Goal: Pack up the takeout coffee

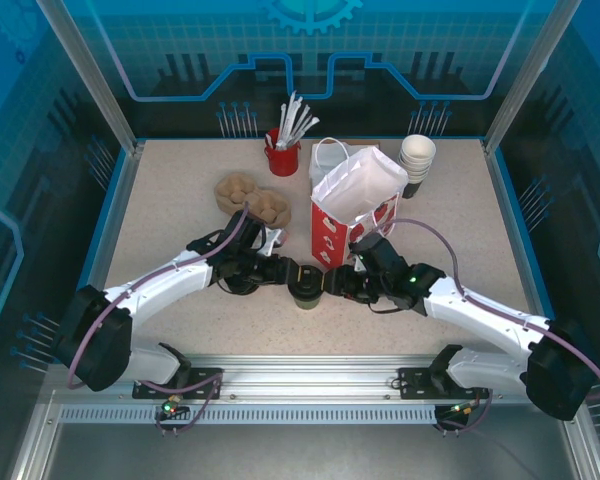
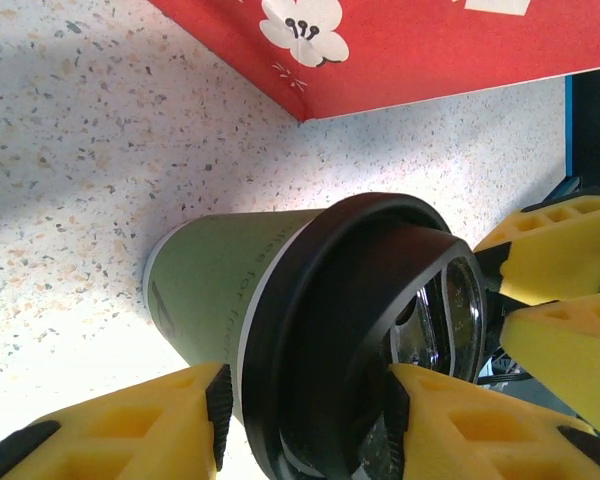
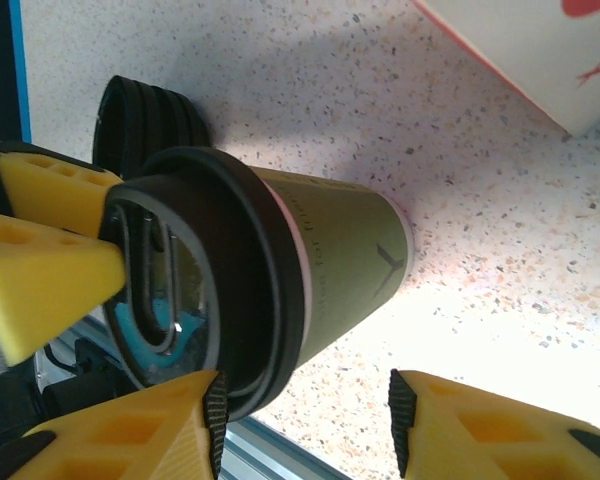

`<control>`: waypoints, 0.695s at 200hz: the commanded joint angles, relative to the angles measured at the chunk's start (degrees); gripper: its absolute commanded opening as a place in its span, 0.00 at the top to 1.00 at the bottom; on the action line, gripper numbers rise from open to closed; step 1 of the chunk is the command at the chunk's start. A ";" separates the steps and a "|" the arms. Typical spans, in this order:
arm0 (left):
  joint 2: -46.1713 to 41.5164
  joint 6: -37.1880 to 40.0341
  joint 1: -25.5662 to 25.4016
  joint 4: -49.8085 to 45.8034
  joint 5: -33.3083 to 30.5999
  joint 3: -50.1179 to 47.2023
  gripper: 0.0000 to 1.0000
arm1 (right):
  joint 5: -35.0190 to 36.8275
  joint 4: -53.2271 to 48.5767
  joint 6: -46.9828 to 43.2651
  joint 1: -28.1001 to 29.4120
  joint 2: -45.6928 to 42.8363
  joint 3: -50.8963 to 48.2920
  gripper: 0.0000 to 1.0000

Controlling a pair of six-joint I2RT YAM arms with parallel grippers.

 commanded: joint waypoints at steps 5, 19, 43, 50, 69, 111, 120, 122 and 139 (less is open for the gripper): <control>-0.34 -0.09 0.08 -4.16 -1.16 1.66 0.53 | 0.32 -1.35 -1.14 -0.66 -0.18 1.90 0.49; -0.88 -0.09 0.32 -4.29 -1.21 1.54 0.53 | -0.10 -0.71 -1.13 -0.66 0.55 2.01 0.49; -1.57 -0.16 0.77 -4.56 -1.17 1.21 0.52 | -0.52 -0.06 -1.50 -0.67 2.45 3.01 0.48; -1.70 -0.09 0.90 -4.58 -1.23 1.07 0.52 | -0.61 0.02 -1.62 -0.67 3.06 3.30 0.48; -2.05 -0.14 1.09 -4.50 -1.09 0.58 0.53 | -1.06 0.51 -1.74 -0.68 4.51 3.71 0.48; -1.76 0.09 1.43 -4.15 -1.54 -1.00 0.57 | -1.24 1.17 -1.46 -0.66 6.64 3.54 0.48; -1.54 0.17 1.51 -3.86 -1.74 -1.38 0.57 | -1.36 1.16 -1.35 -0.71 6.90 3.43 0.48; -1.47 0.17 1.50 -3.90 -1.70 -1.45 0.57 | -1.34 1.16 -1.34 -0.67 6.92 3.43 0.48; -0.84 0.66 1.55 -4.06 -2.36 -1.88 0.59 | -1.16 1.08 -1.25 -0.66 7.09 3.26 0.48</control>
